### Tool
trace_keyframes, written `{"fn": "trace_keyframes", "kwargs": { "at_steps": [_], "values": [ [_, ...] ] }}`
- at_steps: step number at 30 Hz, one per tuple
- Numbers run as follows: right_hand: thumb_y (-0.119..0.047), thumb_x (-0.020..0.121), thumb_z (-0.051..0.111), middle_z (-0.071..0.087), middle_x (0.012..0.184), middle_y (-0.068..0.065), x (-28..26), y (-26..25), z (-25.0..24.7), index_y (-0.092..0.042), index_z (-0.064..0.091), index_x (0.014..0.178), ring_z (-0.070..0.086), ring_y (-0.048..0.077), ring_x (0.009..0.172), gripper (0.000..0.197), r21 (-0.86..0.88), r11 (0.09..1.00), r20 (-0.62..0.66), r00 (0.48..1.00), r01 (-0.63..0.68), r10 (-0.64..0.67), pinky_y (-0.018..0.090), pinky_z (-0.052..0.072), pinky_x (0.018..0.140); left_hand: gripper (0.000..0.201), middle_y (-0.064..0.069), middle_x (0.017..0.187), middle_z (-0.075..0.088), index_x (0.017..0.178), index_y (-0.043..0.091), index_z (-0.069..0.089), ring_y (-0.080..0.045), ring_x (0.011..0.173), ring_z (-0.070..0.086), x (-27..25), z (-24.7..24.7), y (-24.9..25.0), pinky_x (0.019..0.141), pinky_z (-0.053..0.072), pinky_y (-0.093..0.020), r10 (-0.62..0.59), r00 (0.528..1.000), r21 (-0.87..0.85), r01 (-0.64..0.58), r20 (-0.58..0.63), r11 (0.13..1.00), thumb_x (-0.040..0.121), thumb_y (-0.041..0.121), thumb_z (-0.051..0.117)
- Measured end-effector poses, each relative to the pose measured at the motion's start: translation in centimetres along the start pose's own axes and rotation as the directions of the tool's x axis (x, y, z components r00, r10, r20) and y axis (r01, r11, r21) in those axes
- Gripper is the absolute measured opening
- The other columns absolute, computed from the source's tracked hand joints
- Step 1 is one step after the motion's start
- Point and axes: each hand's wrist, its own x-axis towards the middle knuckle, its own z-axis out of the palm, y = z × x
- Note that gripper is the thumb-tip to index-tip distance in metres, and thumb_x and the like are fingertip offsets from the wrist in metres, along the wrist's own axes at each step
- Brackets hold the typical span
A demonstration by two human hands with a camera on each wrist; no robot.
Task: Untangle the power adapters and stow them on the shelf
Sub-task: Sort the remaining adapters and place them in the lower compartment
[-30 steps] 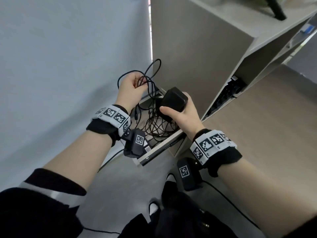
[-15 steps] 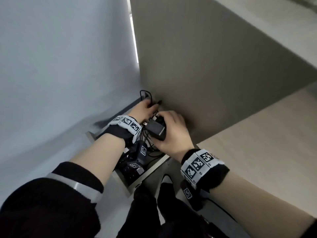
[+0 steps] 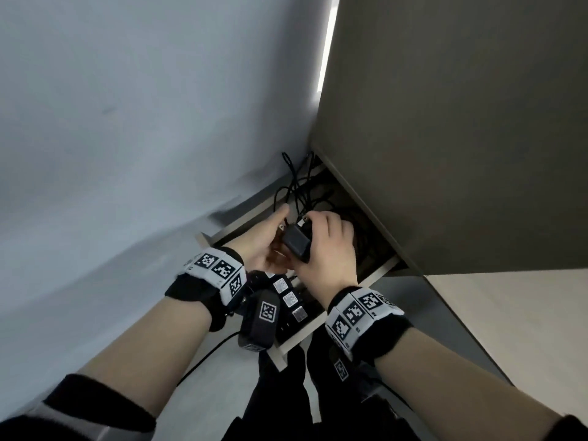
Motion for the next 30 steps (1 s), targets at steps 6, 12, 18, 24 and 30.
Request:
{"fn": "trace_keyframes", "kwargs": {
  "at_steps": [6,12,18,24,30],
  "values": [
    [-0.022,0.065,0.073,0.035,0.136,0.009,-1.0,-1.2,2.2,-0.008,0.034,0.139,0.034,0.030,0.121,0.084,0.136,0.989,0.151,0.988,-0.063,0.042,0.033,0.028,0.104,0.038,-0.003,0.096,0.067,0.097,0.022,0.064,-0.016,0.088,0.065,1.0,-2.2,-0.2,0.073,0.056,-0.033,-0.002,0.999,0.106,-0.001,0.034,0.994,0.083,0.057,0.056],
    [-0.002,0.065,0.064,0.031,0.133,0.003,-0.9,-1.4,2.5,-0.013,0.033,0.134,0.038,0.018,0.119,0.076,0.436,0.876,0.274,0.958,-0.207,0.090,0.032,0.038,0.105,0.028,0.000,0.098,0.069,0.103,0.020,0.061,-0.012,0.086,0.068,2.0,-4.1,-0.2,0.068,0.056,-0.024,0.046,0.996,0.408,-0.074,0.078,0.910,0.079,0.026,0.073],
    [0.000,0.073,0.062,0.041,0.122,0.000,1.5,-0.8,3.0,-0.015,0.041,0.125,0.053,0.008,0.092,0.058,0.567,0.766,0.319,0.938,-0.302,0.135,0.022,0.048,0.074,0.069,0.008,0.112,0.062,0.122,0.031,0.055,-0.012,0.100,0.060,3.3,-5.8,-0.3,0.079,0.046,-0.022,0.306,0.952,0.740,-0.197,-0.013,0.643,0.057,0.025,0.080],
    [-0.004,0.076,0.055,0.051,0.124,0.005,5.1,-0.8,1.6,-0.011,0.059,0.117,0.047,0.024,0.112,0.041,0.162,0.982,0.023,0.994,0.099,-0.104,0.031,0.044,0.089,0.078,0.003,0.117,0.065,0.127,0.033,0.050,-0.019,0.107,0.062,3.7,-5.0,-2.5,0.090,0.051,-0.031,0.529,0.842,0.905,-0.300,0.103,0.301,0.054,0.036,0.076],
    [-0.015,0.080,0.054,0.046,0.141,0.003,6.9,0.3,3.1,-0.019,0.058,0.127,0.034,0.029,0.132,0.048,-0.090,0.962,0.232,0.945,0.256,-0.230,0.045,0.040,0.099,0.075,-0.001,0.124,0.060,0.132,0.026,0.049,-0.022,0.112,0.058,4.0,-4.7,-3.2,0.090,0.046,-0.030,0.573,0.809,0.945,-0.276,0.131,0.174,0.060,0.032,0.070]
  ]
}}
